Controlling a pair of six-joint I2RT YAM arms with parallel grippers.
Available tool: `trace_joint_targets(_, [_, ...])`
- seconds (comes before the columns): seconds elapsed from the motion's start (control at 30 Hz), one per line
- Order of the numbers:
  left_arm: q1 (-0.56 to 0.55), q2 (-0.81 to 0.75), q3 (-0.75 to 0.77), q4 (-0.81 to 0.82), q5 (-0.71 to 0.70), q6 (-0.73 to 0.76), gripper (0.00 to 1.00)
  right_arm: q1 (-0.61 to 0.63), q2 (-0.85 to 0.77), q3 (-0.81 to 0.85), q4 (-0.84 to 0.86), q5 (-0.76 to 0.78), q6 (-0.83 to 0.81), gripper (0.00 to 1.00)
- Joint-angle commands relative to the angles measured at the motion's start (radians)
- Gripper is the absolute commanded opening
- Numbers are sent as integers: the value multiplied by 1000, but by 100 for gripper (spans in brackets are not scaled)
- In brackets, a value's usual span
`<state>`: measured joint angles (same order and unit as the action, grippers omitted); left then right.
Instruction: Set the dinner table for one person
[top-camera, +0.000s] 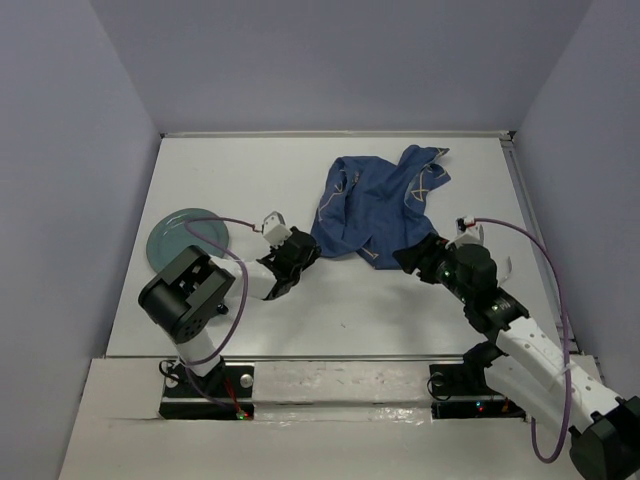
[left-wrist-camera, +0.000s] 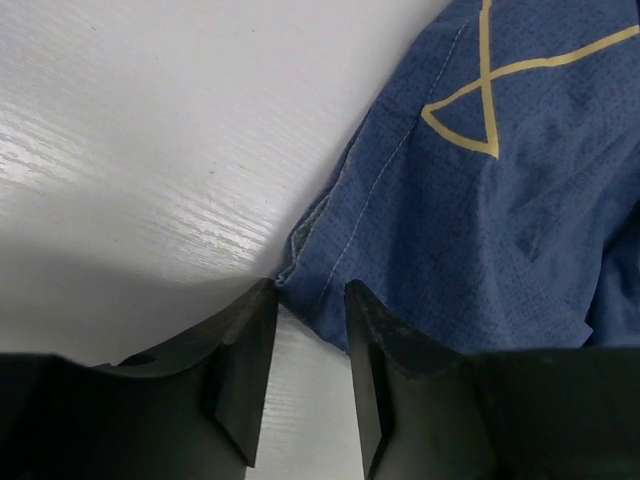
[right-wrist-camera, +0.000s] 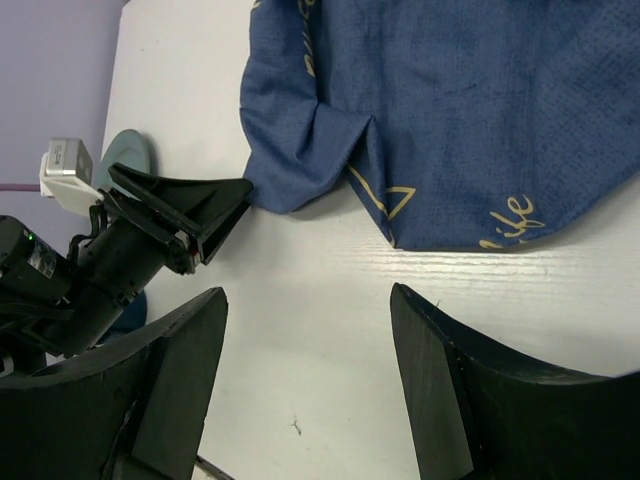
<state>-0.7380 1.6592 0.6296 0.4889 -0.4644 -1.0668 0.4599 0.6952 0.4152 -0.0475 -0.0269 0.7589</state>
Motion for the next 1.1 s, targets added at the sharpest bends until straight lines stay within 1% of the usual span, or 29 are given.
trace_joint_targets(0.0, [6, 30, 22, 57, -59, -53, 41, 5, 12, -29, 18, 68, -18, 72])
trace_joint_targets(0.1, [12, 28, -5, 100, -65, -68, 27, 5, 24, -44, 6, 140, 8, 72])
trace_joint_targets(0.13, [14, 25, -14, 108, -74, -62, 19, 5, 33, -55, 6, 154, 25, 72])
trace_joint_targets(0.2, [25, 10, -19, 131, -80, -32, 10, 5, 47, -64, 11, 203, 40, 75])
trace_joint_targets(0.23, [31, 4, -18, 134, -85, -9, 0, 5, 65, -64, 11, 215, 46, 76])
trace_joint_targets(0.33, [49, -44, -33, 164, -94, 60, 0, 5, 90, -75, 18, 307, 65, 77])
trace_joint_targets(0.4, [52, -110, -62, 192, -108, 116, 0, 5, 115, -67, 17, 369, 60, 77])
trace_joint_targets(0.53, [52, -234, -105, 197, -120, 192, 0, -13, 237, -23, 27, 420, 62, 77])
trace_joint_targets(0.57, [52, -278, -120, 194, -114, 221, 0, -26, 295, -7, 35, 435, 71, 75])
trace_joint_targets(0.67, [52, -360, -145, 174, -122, 240, 0, -67, 380, -1, 95, 436, 101, 71])
trace_joint_targets(0.73, [52, -389, -165, 169, -126, 255, 0, -78, 403, -6, 107, 441, 137, 68])
trace_joint_targets(0.77, [52, -409, -168, 162, -128, 261, 0, -93, 412, -12, 141, 441, 146, 66])
trace_joint_targets(0.87, [52, -426, -188, 160, -123, 271, 0, -132, 460, -29, 175, 424, 189, 65])
trace_joint_targets(0.9, [52, -434, -194, 160, -120, 272, 0, -151, 483, -41, 219, 411, 194, 62])
trace_joint_targets(0.97, [52, -438, -199, 160, -118, 281, 0, -177, 516, -42, 282, 362, 210, 61])
trace_joint_targets(1.07, [52, -452, -205, 160, -118, 294, 0, -201, 573, -42, 354, 341, 232, 59])
